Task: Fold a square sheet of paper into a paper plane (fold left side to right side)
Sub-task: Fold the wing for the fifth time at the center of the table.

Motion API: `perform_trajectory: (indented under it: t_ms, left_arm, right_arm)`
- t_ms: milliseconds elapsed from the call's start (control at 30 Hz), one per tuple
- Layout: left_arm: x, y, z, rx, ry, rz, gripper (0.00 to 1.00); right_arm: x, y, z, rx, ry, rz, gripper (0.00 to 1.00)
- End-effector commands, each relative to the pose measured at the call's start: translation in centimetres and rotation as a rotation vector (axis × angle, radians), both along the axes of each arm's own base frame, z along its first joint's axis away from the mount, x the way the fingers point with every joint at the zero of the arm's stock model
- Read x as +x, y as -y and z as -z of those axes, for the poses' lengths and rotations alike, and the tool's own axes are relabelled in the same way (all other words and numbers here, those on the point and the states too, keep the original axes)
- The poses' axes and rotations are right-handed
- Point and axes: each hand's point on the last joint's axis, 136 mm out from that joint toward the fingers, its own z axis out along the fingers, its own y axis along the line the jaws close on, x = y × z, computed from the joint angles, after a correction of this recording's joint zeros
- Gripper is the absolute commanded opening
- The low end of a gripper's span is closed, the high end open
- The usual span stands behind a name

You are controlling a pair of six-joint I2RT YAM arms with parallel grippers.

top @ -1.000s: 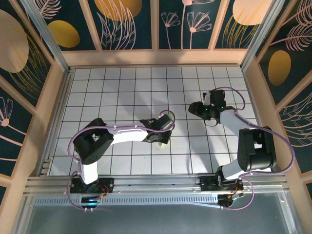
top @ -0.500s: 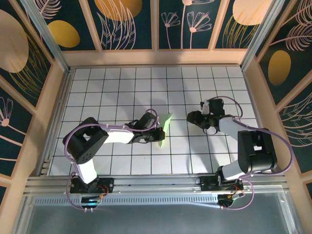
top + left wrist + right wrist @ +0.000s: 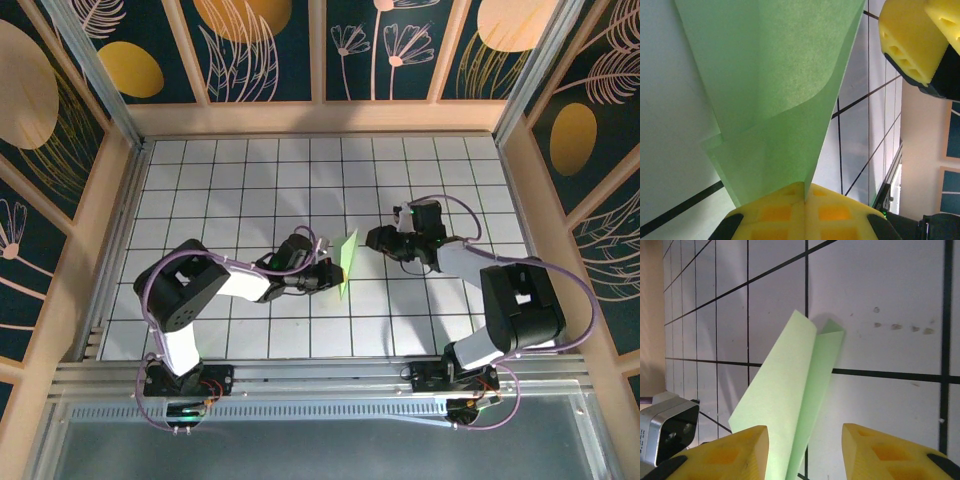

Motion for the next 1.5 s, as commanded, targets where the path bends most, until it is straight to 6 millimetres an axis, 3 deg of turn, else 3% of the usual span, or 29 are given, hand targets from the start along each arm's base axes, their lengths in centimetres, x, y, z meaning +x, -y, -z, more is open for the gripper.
perform_trajectory:
  t_ms: [0, 867, 1467]
  left_arm:
    - [0.2, 0.3, -0.5, -0.071, -0.012, -0.009, 0.00]
    - [-0.3, 0.3, 0.7, -0.142, -0.080, -0.036, 0.00]
    - [-0.5, 0.0, 1.6, -0.131, -0.095, -0.044, 0.00]
  right_arm:
    - [0.0, -1.1, 0.3, 0.034, -0.013, 0.004, 0.42]
    - [-0.1, -4.2, 3.0, 0.022, -0.076, -0.028, 0.40]
    - [0.0, -4.3, 2.9, -0.022, -0.063, -0.040, 0.40]
